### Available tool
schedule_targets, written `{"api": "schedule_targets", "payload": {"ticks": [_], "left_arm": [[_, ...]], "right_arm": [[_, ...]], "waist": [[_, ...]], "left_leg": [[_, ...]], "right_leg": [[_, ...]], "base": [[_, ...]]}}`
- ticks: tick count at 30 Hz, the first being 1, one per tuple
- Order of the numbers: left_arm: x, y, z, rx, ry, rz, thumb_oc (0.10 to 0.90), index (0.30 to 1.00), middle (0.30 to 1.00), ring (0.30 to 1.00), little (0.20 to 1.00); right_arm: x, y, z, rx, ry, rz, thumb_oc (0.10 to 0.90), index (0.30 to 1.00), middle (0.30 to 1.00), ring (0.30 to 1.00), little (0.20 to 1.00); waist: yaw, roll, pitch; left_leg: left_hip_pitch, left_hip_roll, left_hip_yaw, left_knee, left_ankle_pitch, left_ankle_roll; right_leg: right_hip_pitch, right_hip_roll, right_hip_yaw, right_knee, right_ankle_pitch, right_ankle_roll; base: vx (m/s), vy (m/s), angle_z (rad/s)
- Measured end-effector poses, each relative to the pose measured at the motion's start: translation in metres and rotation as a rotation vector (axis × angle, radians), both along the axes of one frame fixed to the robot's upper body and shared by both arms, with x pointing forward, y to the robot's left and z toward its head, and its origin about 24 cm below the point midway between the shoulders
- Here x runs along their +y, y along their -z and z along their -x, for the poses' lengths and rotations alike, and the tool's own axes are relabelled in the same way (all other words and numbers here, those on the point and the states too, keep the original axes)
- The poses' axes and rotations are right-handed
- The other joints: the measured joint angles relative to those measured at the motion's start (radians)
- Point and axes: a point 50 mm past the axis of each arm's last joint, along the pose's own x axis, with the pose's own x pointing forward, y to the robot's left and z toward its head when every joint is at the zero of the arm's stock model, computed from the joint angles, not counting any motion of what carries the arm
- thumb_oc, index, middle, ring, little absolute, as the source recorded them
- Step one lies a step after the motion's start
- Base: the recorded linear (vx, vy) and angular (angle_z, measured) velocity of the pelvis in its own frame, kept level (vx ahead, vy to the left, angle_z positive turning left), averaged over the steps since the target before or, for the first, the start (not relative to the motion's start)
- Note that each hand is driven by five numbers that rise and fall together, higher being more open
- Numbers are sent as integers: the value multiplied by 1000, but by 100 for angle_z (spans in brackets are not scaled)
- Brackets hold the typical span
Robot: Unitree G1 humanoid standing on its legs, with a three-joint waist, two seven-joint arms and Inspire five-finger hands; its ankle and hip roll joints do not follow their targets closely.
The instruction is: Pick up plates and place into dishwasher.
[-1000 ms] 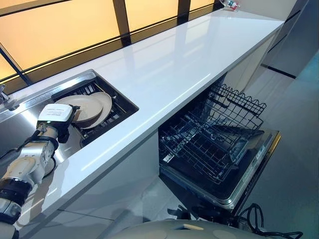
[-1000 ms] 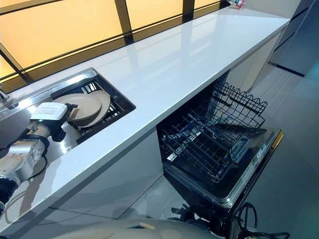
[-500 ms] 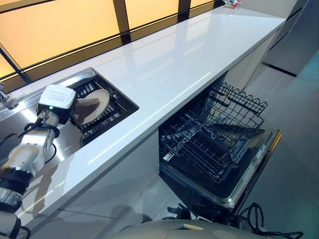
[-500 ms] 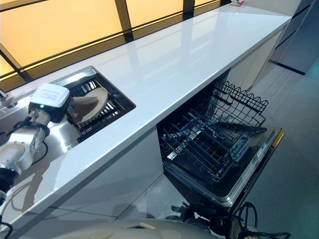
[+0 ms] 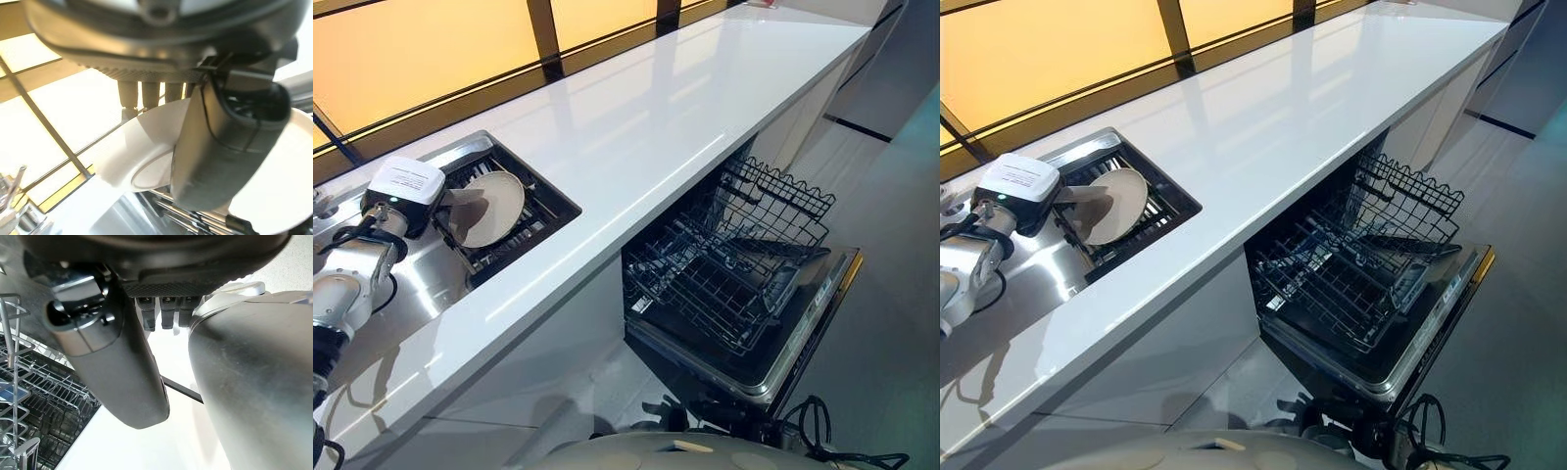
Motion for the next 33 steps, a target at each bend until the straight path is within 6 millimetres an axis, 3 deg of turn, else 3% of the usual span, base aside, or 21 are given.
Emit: {"api": "schedule_targets", "payload": {"ticks": [8, 14, 19, 22, 25, 30, 33], "left_arm": [[5, -19, 4, -210, 14, 285, 100, 300, 300, 300, 200], [19, -53, 17, -534, 37, 400, 100, 300, 300, 300, 200], [10, -86, 25, -763, 141, 453, 100, 300, 300, 300, 200], [-7, -101, 29, -843, 259, 467, 100, 300, 300, 300, 200], [-17, -101, 29, -856, 324, 507, 100, 300, 300, 300, 200], [-24, -101, 29, -860, 365, 524, 100, 300, 300, 300, 200], [-25, -97, 28, -865, 362, 541, 100, 300, 300, 300, 200]], "right_arm": [[2, 1, 3, 3, 32, 4, 800, 900, 900, 900, 900], [8, 5, 9, 8, 121, 40, 800, 900, 900, 900, 900], [6, 9, 19, 80, 223, 109, 800, 900, 900, 900, 900], [2, 12, 42, 191, 363, 143, 800, 900, 900, 900, 900], [-1, 13, 57, 246, 517, 155, 800, 900, 900, 900, 900], [-6, 13, 70, 281, 873, 203, 800, 900, 900, 900, 900], [-20, 9, 72, 253, 1016, 335, 800, 900, 900, 900, 900]], "waist": [[19, -7, -1], [19, -15, 0], [24, -18, -2], [29, -21, -4], [19, -20, -8], [-24, -18, -23], [-57, -12, -28]], "left_leg": [[0, 0, -12, 1, 1, 0], [2, 0, -4, 1, 0, 0], [3, -1, 2, 0, 0, 0], [5, -1, 10, 0, -1, 0], [6, -1, 22, 0, -4, 0], [1, -3, 43, 0, -7, 3], [4, -6, 51, 0, -11, 7]], "right_leg": [[2, -1, -11, 0, 0, 0], [1, -1, -9, 0, 0, 0], [1, 0, -4, 0, 0, 0], [-1, 1, 9, 0, 0, 0], [-2, 2, 17, 0, 1, 1], [-17, 3, 40, 1, 7, 4], [-20, 2, 50, 1, 10, 7]], "base": [[-19, -18, 4], [0, 0, 0], [0, 0, 0], [-5, 25, -6], [-13, 42, -11], [-24, 36, -13], [-23, 29, -15]]}}
